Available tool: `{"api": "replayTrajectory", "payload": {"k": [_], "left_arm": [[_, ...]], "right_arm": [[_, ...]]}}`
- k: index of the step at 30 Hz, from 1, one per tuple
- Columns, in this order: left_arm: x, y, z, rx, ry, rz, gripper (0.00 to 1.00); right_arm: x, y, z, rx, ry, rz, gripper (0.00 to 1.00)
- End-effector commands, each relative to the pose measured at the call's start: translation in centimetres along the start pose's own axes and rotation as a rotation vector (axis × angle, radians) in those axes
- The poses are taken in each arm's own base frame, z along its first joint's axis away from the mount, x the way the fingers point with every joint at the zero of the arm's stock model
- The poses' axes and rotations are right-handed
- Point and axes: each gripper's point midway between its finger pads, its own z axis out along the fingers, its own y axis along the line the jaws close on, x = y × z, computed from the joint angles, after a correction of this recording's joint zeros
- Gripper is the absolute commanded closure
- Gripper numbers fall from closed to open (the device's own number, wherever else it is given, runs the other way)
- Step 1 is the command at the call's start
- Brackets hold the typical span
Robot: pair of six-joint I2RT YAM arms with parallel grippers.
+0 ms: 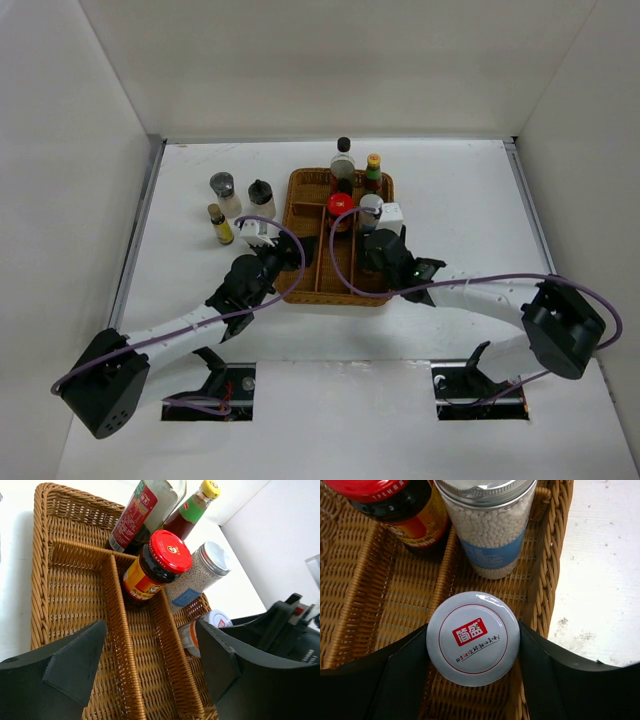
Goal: Organize the condiment bottles
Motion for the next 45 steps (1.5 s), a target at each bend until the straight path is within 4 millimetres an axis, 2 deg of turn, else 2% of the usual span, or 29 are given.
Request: {"api": "replayTrajectory", "payload": {"k": [1,4,8,14,15,16,17,18,19,21,23,25,30,33,39,45], "left_arm": [[-1.4,-0.7,0.2,0.021,-0.055,0.000,0.28],[-1.8,-0.6,0.3,0.007,-0.067,0.017,0.29],[-3.4,-0.5,0.3,-0.038,-0.103,0.041,0.29],[-8.4,-0.9,0.0,-0.155,-0.124,0.057,0.30],[-9.3,-0.6,-0.2,-0.194,-0.128,0.065,0.30],[-10.2,0.0,-0.3,-0.241,-0.131,0.076,0.30],[-10.7,0.6,-0.3,-0.285,-0.131,0.089,0.30],[-11.3,1.4,-0.3,-0.342,-0.127,0.108,0.30],[-11.8,2.5,-0.3,-0.407,-0.121,0.129,0.30],[-12.3,3.9,0.2,-0.486,-0.112,0.155,0.29],[-12.4,5.2,1.4,-0.547,-0.086,0.186,0.27],[-12.1,6.5,2.9,-0.598,-0.051,0.219,0.25],[-11.7,9.4,6.4,-0.676,0.004,0.251,0.20],[-11.3,10.4,8.1,-0.687,0.059,0.284,0.18],[-10.8,11.6,9.3,-0.712,0.101,0.304,0.16],[-8.6,14.1,11.3,-0.748,0.159,0.315,0.16]], "right_arm": [[-5.8,1.8,0.0,-0.041,-0.182,0.102,0.27],[-6.5,1.8,-0.4,-0.048,-0.199,0.109,0.13],[-7.8,1.4,-2.3,-0.085,-0.231,0.122,0.03],[-8.8,0.0,-6.1,-0.151,-0.278,0.164,0.00],[-8.8,-0.1,-6.6,-0.168,-0.285,0.173,0.02],[-8.7,-0.1,-6.9,-0.184,-0.290,0.182,0.09],[-8.8,-0.2,-7.2,-0.198,-0.295,0.197,0.24],[-8.7,-0.1,-7.3,-0.210,-0.295,0.209,0.44],[-8.6,-0.1,-7.4,-0.220,-0.296,0.217,0.55],[-8.4,0.5,-7.3,-0.249,-0.292,0.220,0.63],[-7.9,1.1,-7.1,-0.281,-0.281,0.214,0.63],[-7.5,1.5,-7.0,-0.304,-0.276,0.221,0.58],[-6.5,1.7,-7.1,-0.345,-0.278,0.239,0.35],[-6.3,1.8,-7.1,-0.363,-0.268,0.235,0.22],[-6.0,2.6,-6.8,-0.388,-0.254,0.229,0.15],[-6.6,2.6,-7.7,-0.415,-0.272,0.239,0.12]]}}
